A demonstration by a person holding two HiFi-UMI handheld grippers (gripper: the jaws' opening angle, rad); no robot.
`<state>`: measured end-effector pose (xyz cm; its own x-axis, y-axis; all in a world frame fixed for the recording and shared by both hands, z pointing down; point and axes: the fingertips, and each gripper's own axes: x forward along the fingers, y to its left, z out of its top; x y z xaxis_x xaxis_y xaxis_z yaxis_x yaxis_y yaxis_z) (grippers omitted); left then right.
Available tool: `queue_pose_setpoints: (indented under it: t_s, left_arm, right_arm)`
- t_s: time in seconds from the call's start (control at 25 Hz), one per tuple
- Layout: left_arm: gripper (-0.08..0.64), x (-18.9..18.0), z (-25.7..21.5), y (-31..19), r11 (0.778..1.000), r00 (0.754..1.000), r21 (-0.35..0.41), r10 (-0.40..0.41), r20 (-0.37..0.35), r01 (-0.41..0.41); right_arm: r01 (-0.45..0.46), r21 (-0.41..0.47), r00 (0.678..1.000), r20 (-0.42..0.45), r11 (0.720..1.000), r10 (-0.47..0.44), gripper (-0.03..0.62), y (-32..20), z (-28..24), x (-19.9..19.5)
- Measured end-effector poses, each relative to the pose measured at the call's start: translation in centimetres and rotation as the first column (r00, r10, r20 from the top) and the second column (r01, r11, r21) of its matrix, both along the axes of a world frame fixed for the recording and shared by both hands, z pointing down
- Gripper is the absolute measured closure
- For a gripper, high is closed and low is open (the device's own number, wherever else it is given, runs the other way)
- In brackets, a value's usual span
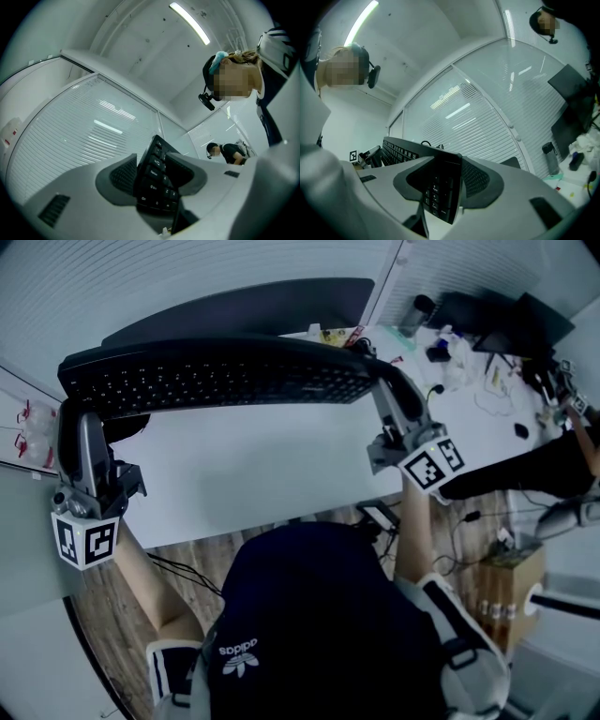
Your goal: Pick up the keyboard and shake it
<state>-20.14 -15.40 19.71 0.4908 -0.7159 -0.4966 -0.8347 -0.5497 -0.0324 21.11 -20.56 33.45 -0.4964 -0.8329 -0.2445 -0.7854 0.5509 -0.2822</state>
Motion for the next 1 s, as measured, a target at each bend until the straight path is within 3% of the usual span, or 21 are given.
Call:
queue_pose_setpoints:
  t_s: [0.32,0.44,0.52,0.64,0.72,0.8,0.88,1.0]
  left_arm:
    - [0.370,-0.2,0.3,0.2,1.000,1.000,-0.009,0.011,-0.009,-0.011]
    - [0.370,-0.2,4.0,-0.4,0.996,0.999,-0.092,0.011,-0.045,-0.015]
    - [0.370,-0.4,9.6,-1.2,0.982,0.997,-0.185,0.016,-0.080,-0.031]
    - [0.375,-1.6,22.2,-3.7,0.936,0.987,-0.349,-0.015,-0.162,-0.043]
    - [0.387,-2.7,31.2,-5.1,0.884,0.972,-0.464,-0.054,-0.226,-0.059]
    - [0.387,-3.4,37.8,-5.7,0.830,0.958,-0.550,-0.077,-0.276,-0.092]
    - [0.387,-3.9,41.0,-6.5,0.791,0.950,-0.602,-0.095,-0.297,-0.109]
    - [0.387,-4.5,42.1,-7.9,0.755,0.955,-0.647,-0.107,-0.278,-0.104]
  right_arm:
    - [0.023,-0.017,1.000,0.008,1.000,-0.023,0.431,-0.6,0.5,-0.4]
    - [0.050,-0.102,0.999,-0.003,0.993,-0.051,0.431,-1.5,4.1,0.1]
    - [0.082,-0.208,0.996,-0.011,0.975,-0.086,0.431,-2.3,9.0,0.3]
    - [0.099,-0.378,0.990,-0.054,0.920,-0.128,0.431,-4.2,19.2,0.4]
    - [0.084,-0.466,0.986,-0.091,0.881,-0.142,0.433,-5.2,25.4,0.0]
    - [0.064,-0.506,0.984,-0.110,0.860,-0.138,0.447,-6.4,28.9,-0.4]
    - [0.065,-0.509,0.981,-0.125,0.858,-0.149,0.450,-8.0,29.9,-1.0]
    - [0.074,-0.507,0.973,-0.150,0.859,-0.173,0.451,-9.6,30.0,-1.9]
